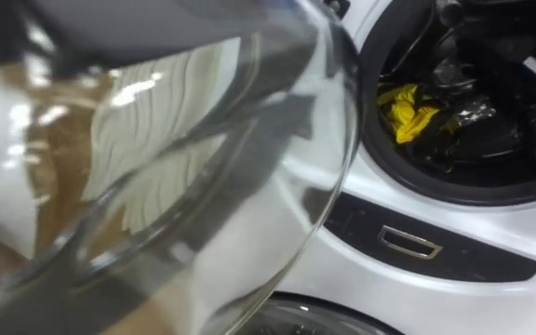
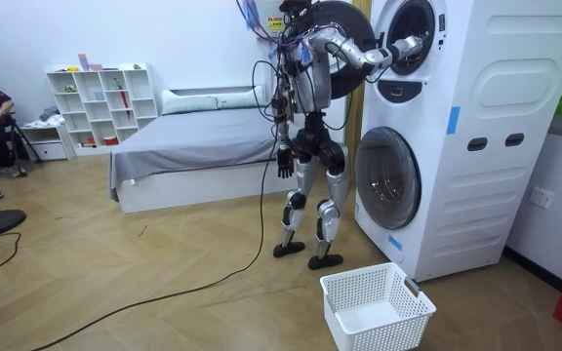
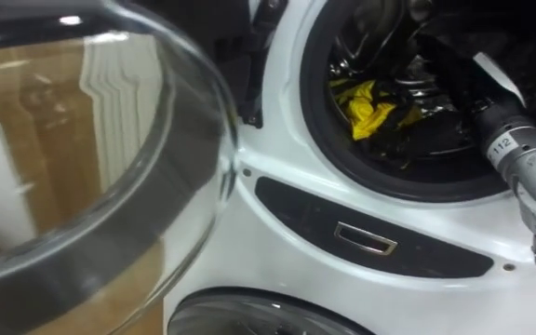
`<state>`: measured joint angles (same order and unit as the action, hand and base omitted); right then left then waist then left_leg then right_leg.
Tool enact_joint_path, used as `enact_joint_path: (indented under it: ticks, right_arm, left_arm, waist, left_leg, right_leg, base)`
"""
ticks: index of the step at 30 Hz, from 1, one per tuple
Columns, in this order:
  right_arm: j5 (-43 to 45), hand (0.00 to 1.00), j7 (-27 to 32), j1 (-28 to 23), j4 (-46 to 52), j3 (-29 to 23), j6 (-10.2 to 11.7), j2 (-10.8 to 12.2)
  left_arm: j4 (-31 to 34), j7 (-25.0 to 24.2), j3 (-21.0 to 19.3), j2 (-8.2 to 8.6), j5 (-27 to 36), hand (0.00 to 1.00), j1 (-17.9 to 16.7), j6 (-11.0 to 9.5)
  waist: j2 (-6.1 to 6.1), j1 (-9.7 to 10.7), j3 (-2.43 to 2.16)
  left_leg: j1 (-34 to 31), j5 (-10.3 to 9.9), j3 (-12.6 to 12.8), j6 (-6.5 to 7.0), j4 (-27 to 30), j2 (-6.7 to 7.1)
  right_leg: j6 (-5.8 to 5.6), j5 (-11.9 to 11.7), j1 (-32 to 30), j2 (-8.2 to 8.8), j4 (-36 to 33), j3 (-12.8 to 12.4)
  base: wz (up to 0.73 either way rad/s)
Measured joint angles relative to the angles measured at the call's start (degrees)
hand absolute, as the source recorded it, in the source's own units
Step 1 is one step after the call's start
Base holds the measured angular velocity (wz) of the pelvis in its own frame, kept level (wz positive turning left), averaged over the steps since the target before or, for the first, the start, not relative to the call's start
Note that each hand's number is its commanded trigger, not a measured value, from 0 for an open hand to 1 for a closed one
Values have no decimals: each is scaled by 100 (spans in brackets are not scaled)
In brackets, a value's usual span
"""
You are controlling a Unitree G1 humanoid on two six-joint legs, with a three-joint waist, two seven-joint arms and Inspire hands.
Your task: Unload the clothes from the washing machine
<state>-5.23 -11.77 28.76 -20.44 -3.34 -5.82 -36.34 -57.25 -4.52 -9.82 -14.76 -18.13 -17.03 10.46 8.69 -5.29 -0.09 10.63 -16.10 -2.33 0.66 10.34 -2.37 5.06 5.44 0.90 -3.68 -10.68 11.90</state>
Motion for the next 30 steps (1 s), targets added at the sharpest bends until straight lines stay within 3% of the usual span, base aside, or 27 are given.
enact_joint_path:
  ticks: [5, 12, 17, 30]
  right_arm:
    - [141, 0, 188, 42, -178, 0, -61, 1]
    - [545, 0, 295, 47, -207, 4, -174, 0]
    - [790, 0, 235, 351, -626, 277, -170, 1]
    - [1446, 0, -332, 735, -1485, 441, -322, -3]
  left_arm:
    - [1, -4, -16, -10, -5, 0, 0, 117]
    - [1, -17, -53, 17, -5, 0, -6, 322]
    - [110, -16, -65, 8, 9, 0, -48, 329]
    - [192, -278, -70, -81, -6, 0, 14, 463]
  waist:
    - [-23, -45, -10]
    - [-133, -148, -64]
    - [-179, -130, -52]
    - [-105, -294, -17]
  left_leg:
    - [-9, -5, -95, 18, 49, 25]
    - [-5, 3, -122, 26, 67, 35]
    - [15, 2, -115, 26, 110, 47]
    - [14, 23, -144, 52, 172, 109]
  right_leg:
    - [-9, 4, 40, 45, -3, 85]
    - [-9, 4, 62, 54, 2, 96]
    - [-18, 0, 103, 63, 12, 99]
    - [-118, -31, 123, 119, 11, 89]
  base:
    - [9]
    - [2]
    - [0]
    - [0]
